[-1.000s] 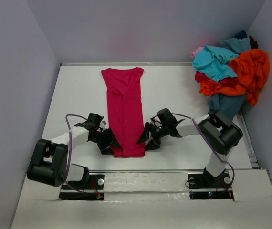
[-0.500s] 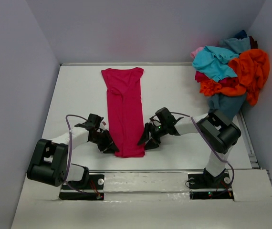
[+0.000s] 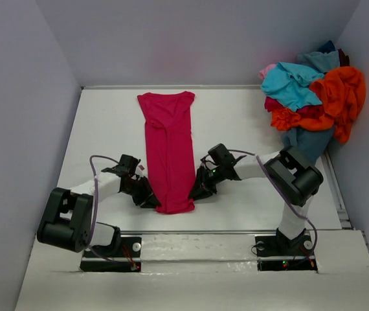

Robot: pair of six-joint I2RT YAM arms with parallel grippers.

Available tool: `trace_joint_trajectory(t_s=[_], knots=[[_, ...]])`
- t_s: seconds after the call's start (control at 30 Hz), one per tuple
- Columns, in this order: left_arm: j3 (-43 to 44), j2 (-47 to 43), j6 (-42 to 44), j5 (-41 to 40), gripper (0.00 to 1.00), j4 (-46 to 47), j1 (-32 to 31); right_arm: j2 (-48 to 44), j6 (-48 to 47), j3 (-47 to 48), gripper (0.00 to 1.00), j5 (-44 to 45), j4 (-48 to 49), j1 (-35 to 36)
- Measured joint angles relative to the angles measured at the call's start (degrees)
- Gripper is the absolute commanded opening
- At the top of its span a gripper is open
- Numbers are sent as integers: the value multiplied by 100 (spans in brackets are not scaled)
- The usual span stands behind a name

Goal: Fold and stack the t-shirts
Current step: Fold the tshirt

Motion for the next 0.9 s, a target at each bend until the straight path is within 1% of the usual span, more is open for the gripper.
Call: trace_joint_trajectory(t_s=[0.07, 0.1, 0.2, 0.27, 0.3, 0.37, 0.63, 0.9], knots=[[2, 7, 13, 0, 23, 0, 0, 20, -31, 39, 20, -2, -37, 0], [4, 7, 26, 0, 21, 0, 0, 26, -48, 52, 15, -2, -61, 0], [31, 7, 76, -7, 16, -17, 0, 39, -98, 92, 10, -2, -127, 0], [94, 7, 129, -28, 12, -48, 0, 42, -142, 125, 7, 0, -223, 0], [146, 7, 166, -42, 9, -79, 0, 42, -170, 142, 7, 7, -271, 0], [216, 7, 212, -70, 6, -101, 0, 42, -245, 190, 7, 37, -404, 0], [306, -9, 402, -118, 6, -181, 0, 39, -647, 343, 7, 243, -975, 0], [179, -289, 520, -74, 6, -256, 0, 39, -868, 341, 7, 273, -1115, 0]])
